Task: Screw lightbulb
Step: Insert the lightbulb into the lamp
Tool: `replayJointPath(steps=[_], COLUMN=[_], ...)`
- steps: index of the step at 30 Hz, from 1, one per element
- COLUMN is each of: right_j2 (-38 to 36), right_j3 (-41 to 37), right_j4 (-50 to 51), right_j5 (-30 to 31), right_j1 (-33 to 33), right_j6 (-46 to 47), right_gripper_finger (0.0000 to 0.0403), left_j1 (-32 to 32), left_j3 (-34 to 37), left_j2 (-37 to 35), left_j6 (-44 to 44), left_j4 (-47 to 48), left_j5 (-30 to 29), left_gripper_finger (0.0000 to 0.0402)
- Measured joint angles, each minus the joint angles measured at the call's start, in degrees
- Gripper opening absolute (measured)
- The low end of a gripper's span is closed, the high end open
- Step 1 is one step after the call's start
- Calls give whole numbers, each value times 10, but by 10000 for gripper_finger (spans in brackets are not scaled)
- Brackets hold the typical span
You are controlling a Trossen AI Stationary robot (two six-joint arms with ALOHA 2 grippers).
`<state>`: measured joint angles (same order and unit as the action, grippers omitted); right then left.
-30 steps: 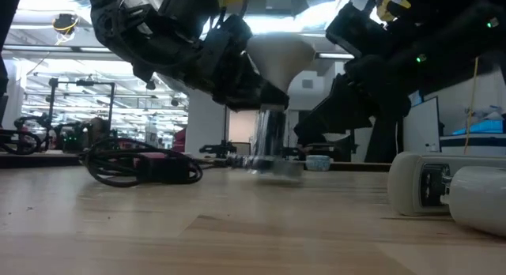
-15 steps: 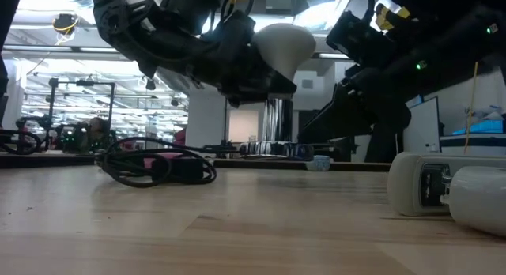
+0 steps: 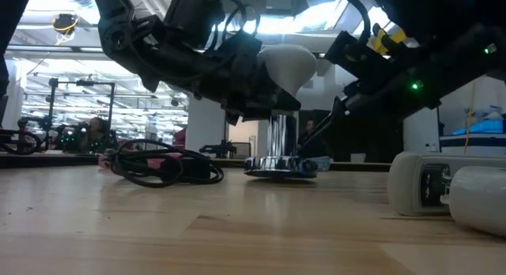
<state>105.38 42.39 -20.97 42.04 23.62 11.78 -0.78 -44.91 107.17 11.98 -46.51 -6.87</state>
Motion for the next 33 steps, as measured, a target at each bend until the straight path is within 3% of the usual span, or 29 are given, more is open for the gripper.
replayJointPath(steps=[13,20,28,33], right_j2=[16,31,32,32], right_j3=[0,0,0,-1], right_j4=[23,30,78,76], right_j5=[-10,35,40,83], right_j1=[0,-10,-34,-45], right_j6=[20,57,96,94], right_gripper_finger=[154,154,154,154], left_j1=[0,-6,-20,-25], left_j3=[0,0,0,0], left_j2=[1,2,1,1], left_j6=[0,-4,-10,-10], left_j4=[-3,-2,7,8], left_j5=[3,-5,-2,11], left_gripper_finger=[150,150,150,150])
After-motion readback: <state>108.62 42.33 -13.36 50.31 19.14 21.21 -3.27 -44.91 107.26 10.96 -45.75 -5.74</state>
